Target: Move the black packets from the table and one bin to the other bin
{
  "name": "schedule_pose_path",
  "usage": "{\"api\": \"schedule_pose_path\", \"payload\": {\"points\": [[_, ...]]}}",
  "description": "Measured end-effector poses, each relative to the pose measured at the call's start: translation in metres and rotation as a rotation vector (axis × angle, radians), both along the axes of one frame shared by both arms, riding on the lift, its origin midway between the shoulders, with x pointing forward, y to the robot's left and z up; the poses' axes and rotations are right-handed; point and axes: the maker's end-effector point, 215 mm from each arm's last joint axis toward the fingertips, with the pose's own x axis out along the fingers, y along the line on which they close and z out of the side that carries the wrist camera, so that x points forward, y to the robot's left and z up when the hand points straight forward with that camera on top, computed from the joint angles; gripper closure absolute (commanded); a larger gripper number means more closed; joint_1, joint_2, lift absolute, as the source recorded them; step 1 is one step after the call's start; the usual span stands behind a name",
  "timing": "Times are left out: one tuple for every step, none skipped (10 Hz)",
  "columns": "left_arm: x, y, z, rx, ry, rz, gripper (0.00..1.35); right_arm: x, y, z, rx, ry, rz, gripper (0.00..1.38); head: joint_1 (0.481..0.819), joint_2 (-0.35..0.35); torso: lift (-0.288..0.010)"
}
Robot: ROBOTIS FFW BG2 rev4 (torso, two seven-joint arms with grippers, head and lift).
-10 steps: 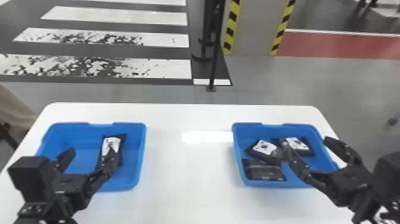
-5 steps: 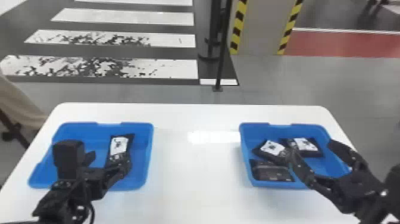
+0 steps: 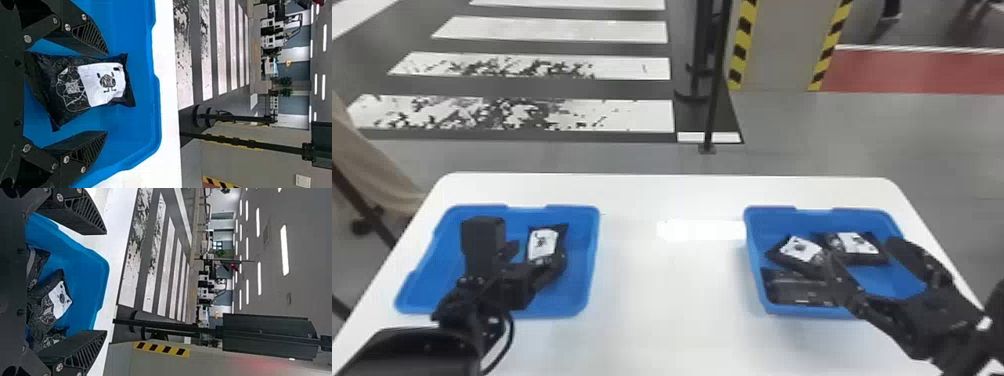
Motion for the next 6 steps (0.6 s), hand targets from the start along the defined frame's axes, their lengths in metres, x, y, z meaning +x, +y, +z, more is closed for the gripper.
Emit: {"api": "schedule_pose_path", "payload": {"points": [[0.004, -0.001, -0.008, -0.006, 0.033, -0.006, 0.42, 0.001, 0.002, -0.001, 0.005, 0.0, 0.003, 0.13, 0.695, -0.035, -0.11], [0.004, 0.0, -0.018, -0.011, 0.075, -0.007, 0.48, 0.001, 0.002, -0.001, 0.009, 0.0, 0.004, 0.13, 0.695, -0.033, -0.11], [-0.001, 0.002, -0.029, -0.014, 0.124, -0.003, 0.59, 0.001, 0.003, -0.001, 0.012, 0.0, 0.006, 0.13, 0.695, -0.03, -0.11], [-0.007, 0.004, -0.039, -0.014, 0.171, 0.001, 0.78, 0.002, 0.005, 0.0, 0.016, -0.002, 0.009, 0.13, 0.695, -0.028, -0.11], [-0.012, 0.004, -0.047, -0.016, 0.218, 0.0, 1.13, 0.002, 0.006, 0.0, 0.018, -0.005, 0.012, 0.13, 0.695, -0.024, -0.11], [-0.014, 0.003, -0.05, -0.012, 0.243, -0.005, 1.21, 0.002, 0.007, 0.001, 0.02, -0.007, 0.014, 0.13, 0.695, -0.024, -0.11]]}}
